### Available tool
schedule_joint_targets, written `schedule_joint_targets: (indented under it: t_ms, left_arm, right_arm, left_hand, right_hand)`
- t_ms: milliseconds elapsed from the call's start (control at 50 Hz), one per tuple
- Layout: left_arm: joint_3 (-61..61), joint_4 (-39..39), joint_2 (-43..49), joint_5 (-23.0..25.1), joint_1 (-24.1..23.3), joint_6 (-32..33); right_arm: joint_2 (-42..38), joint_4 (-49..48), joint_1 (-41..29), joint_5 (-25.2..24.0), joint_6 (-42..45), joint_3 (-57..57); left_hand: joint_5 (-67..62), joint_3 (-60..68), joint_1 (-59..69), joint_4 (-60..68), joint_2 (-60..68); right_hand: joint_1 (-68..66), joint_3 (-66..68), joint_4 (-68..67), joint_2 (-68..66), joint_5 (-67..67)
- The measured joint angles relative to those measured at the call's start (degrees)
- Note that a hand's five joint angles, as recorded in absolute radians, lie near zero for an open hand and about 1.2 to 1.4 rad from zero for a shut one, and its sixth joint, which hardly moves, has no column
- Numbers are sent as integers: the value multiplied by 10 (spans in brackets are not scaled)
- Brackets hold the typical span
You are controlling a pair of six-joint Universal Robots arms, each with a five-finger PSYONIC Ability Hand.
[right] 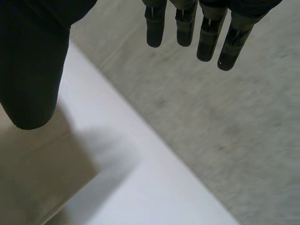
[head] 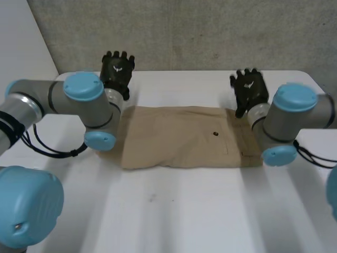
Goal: Fold the shorts.
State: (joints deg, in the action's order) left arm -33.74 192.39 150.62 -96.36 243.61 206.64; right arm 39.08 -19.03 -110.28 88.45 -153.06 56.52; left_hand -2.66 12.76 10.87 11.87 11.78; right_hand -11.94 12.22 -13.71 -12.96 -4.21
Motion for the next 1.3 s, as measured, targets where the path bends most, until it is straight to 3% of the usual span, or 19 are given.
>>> schedule_joint_targets:
  t_ms: [100, 120, 160, 260, 380, 460, 540, 660, 820, 980, 1020, 1060, 1300]
  left_arm:
    - [-44, -4, -55, 0, -5, -21]
    - [-91, -11, -101, 1, -6, -40]
    - [-135, -17, -138, 2, -6, -59]
    - [-264, -31, -231, 10, -6, -121]
    - [-462, -36, -354, 53, -6, -221]
    - [-563, -30, -404, 84, -4, -262]
    - [-621, -11, -422, 97, 0, -276]
    - [-644, 19, -419, 97, 10, -278]
    - [-647, 29, -414, 96, 16, -275]
    - [-652, 28, -414, 96, 15, -275]
    - [-654, 28, -414, 96, 14, -275]
    - [-655, 28, -414, 96, 13, -275]
    - [-658, 28, -419, 95, 13, -275]
  right_arm:
    - [64, 7, 3, 3, -40, 23]
    - [126, 26, 7, -5, -75, 53]
    - [162, 47, 11, -16, -90, 75]
    - [228, 108, 27, -48, -108, 126]
    - [279, 203, 62, -87, -109, 239]
    - [290, 192, 74, -98, -100, 320]
    - [288, 109, 81, -112, -91, 396]
    - [259, -23, 83, -125, -85, 448]
    - [214, -78, 85, -127, -74, 446]
    - [191, -73, 84, -125, -68, 435]
    - [189, -71, 84, -125, -68, 432]
    - [188, -68, 84, -124, -68, 428]
    - [212, 76, 146, -103, 2, 381]
  left_hand:
    - [0, 0, 0, 0, 0]
    - [0, 0, 0, 0, 0]
    - [0, 0, 0, 0, 0]
    - [0, 0, 0, 0, -1]
    - [0, 0, 0, 0, -1]
    - [0, 0, 0, 0, -1]
    - [0, 0, 0, 0, -1]
    - [0, 0, 0, 0, -1]
    - [0, 0, 0, 0, -1]
    - [0, 0, 0, 0, -1]
    - [0, 0, 0, 0, -1]
    - [0, 0, 0, 0, -1]
    - [0, 0, 0, 0, -1]
  right_hand:
    - [0, 0, 0, 0, 0]
    - [0, 0, 0, 0, 0]
    - [0, 2, 0, -1, 0]
    - [-2, 19, -2, -3, -2]
    - [-48, 74, -57, -62, -48]
    - [-84, 112, -96, -102, -85]
    - [-120, 157, -142, -146, -123]
    - [-185, 237, -221, -229, -198]
    - [-194, 248, -231, -236, -210]
    - [-225, 284, -267, -272, -247]
    - [-358, 467, -453, -463, -422]
    - [-407, 543, -536, -543, -494]
    - [-413, 551, -545, -546, -498]
